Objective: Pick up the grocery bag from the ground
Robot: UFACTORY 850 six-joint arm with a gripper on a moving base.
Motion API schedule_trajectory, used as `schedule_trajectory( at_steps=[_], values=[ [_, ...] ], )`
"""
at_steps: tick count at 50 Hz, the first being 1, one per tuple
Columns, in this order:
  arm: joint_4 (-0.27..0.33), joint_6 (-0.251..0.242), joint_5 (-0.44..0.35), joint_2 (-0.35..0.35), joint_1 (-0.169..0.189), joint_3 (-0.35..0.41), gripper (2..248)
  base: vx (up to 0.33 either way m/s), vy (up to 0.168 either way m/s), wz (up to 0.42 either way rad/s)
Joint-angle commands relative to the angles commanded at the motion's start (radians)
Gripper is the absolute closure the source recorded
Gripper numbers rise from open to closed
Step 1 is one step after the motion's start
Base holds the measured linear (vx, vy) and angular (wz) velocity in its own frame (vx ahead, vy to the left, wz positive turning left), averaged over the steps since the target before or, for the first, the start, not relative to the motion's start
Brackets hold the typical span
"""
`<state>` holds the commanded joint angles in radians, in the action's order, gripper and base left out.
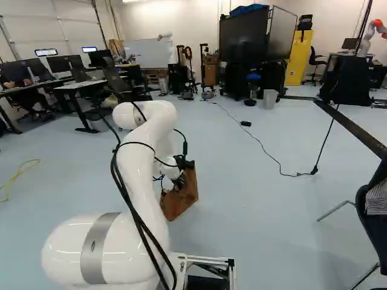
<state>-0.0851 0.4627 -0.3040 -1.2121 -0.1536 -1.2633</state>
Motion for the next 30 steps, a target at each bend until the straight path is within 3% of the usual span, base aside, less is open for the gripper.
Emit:
schedule_trajectory(
  at_steps=[30],
  values=[
    [0.0,0.0,0.0,0.111,-0.001,0.088,228,0.0,0.0,0.0]
  ],
)
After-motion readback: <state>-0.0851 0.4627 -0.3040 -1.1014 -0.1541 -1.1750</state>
